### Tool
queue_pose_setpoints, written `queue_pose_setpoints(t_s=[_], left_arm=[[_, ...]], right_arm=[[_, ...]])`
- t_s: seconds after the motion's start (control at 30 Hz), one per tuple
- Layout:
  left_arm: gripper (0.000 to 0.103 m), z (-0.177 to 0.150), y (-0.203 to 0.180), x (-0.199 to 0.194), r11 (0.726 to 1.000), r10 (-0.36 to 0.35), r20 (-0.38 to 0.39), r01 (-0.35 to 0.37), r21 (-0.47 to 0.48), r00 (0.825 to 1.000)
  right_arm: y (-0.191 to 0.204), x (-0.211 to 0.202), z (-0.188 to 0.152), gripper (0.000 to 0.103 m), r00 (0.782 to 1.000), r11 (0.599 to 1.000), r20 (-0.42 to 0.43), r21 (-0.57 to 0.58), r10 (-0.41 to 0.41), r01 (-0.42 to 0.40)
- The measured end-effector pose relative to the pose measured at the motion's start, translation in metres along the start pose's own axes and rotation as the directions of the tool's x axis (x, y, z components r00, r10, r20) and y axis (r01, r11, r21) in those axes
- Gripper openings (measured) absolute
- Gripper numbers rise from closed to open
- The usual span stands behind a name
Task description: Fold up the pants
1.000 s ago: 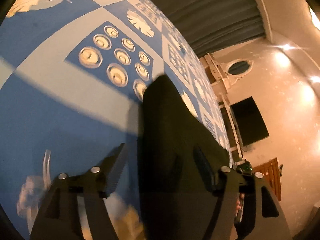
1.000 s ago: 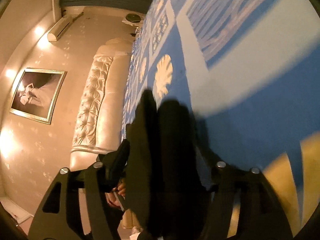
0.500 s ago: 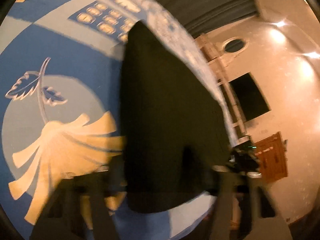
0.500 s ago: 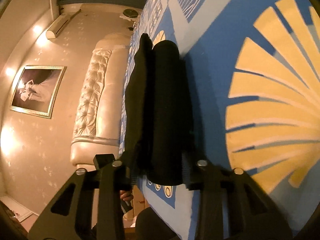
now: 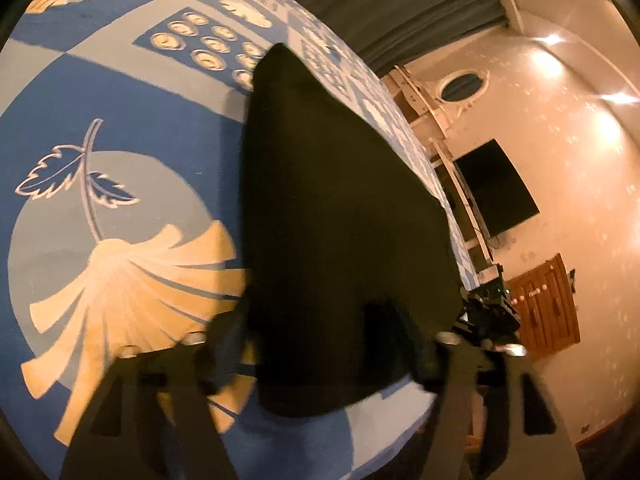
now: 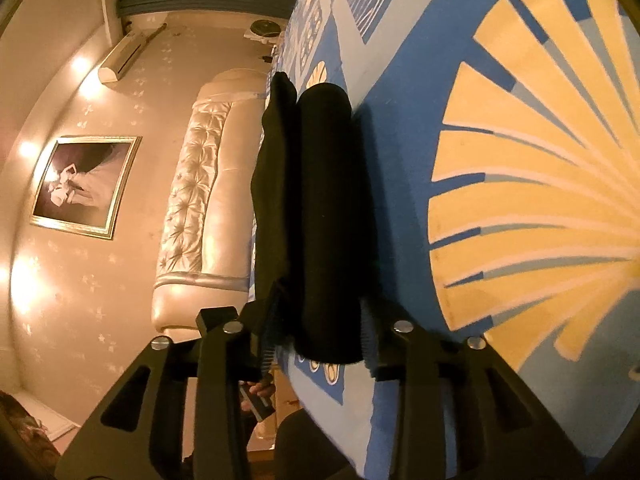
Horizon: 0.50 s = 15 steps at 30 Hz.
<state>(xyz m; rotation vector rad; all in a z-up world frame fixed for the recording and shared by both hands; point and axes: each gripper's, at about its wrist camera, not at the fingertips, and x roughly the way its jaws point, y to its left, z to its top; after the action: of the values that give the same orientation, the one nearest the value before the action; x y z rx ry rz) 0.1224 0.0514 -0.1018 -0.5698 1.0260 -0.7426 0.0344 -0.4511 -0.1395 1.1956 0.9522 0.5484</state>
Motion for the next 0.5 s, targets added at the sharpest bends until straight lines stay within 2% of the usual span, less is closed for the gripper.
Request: queue_pose_setpoints(t_s=[0.07,0.17,0.27,0.5], left_arm=[[0.084,-0.005,-0.009,0.001,0.999,0.039,-0.01,-0.039,0.037,0.999],[0.085,-0.009,-0.015,0.003,0.992,0.101,-0.012,-0.099,0.078,0.995],[0.085,-0.009,-0.015,0.004,0.991,0.121,-0.001,-0.121,0.06,0.993],[0.085,-0.013,-0.017,0.0,0.985,0.171,0.006,-0.171,0.016,0.985]], right_arm=[[0.0,-0.008,-0.002,0.045,1.0,1.0,0.009,0.003,-0.015,0.015],[0.004,-0.016,-0.005,0.054,0.999,0.999,0.018,-0.005,-0.047,0.047],[0.01,-0.023,-0.009,0.064,0.996,0.996,0.021,-0.015,-0.083,0.083],[0.016,-0.032,-0.022,0.066,0.986,0.986,0.042,-0.013,-0.164,0.164]])
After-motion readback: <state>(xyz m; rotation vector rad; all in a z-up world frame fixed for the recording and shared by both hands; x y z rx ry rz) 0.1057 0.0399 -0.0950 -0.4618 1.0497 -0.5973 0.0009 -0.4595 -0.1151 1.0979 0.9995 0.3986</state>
